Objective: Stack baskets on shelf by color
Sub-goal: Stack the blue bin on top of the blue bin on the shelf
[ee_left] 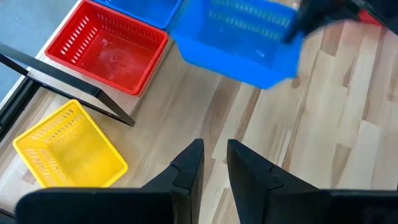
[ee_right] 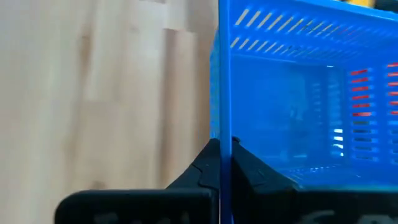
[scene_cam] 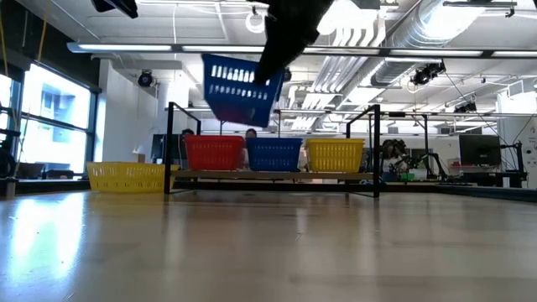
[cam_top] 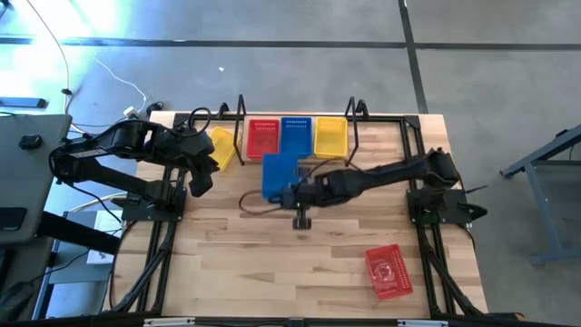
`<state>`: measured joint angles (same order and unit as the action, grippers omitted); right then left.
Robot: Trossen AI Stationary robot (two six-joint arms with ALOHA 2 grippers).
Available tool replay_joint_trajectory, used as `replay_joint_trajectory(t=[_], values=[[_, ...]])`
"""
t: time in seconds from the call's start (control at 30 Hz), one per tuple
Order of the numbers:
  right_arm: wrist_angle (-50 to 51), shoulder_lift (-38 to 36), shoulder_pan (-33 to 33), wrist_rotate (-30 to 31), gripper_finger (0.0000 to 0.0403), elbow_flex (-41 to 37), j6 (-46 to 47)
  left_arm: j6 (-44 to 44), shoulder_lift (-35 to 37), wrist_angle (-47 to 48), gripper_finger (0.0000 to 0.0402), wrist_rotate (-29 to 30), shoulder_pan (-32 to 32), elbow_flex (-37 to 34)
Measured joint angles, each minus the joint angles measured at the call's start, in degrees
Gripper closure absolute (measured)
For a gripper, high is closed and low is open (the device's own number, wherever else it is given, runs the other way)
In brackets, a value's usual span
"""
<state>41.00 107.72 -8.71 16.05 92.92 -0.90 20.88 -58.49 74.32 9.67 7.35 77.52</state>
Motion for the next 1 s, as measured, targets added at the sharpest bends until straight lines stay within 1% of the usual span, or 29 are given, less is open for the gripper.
replay_joint_trajectory(t=[0.2, 0.37, 0.63, 0.77, 0.9, 1.0], values=[[3.61, -2.95, 6.71, 0.43, 0.0403, 0.00, -8.17, 2.32, -0.01, 0.02, 0.0309, 0.04, 1.08, 0.00], [5.70, -4.56, 12.76, 0.10, 0.0403, 0.00, -14.33, 2.30, -0.01, 0.03, 0.0284, 0.17, 2.93, 0.00], [6.81, -4.87, 21.50, -3.75, 0.0403, 0.00, -19.13, 0.98, -0.01, -0.01, 0.0280, 0.20, 5.07, 0.02], [6.76, -4.87, 23.95, -7.30, 0.0403, 0.00, -20.63, 0.98, -0.01, -0.01, 0.0280, 0.36, 6.25, 0.02], [6.76, -4.87, 24.92, -10.46, 0.0403, 0.00, -21.02, 0.98, -0.01, -0.02, 0.0281, 0.42, 7.54, 0.02], [6.34, -4.63, 24.86, -11.04, 0.0403, 0.00, -21.25, 0.98, -0.01, -0.02, 0.0281, 0.41, 8.42, 0.02]])
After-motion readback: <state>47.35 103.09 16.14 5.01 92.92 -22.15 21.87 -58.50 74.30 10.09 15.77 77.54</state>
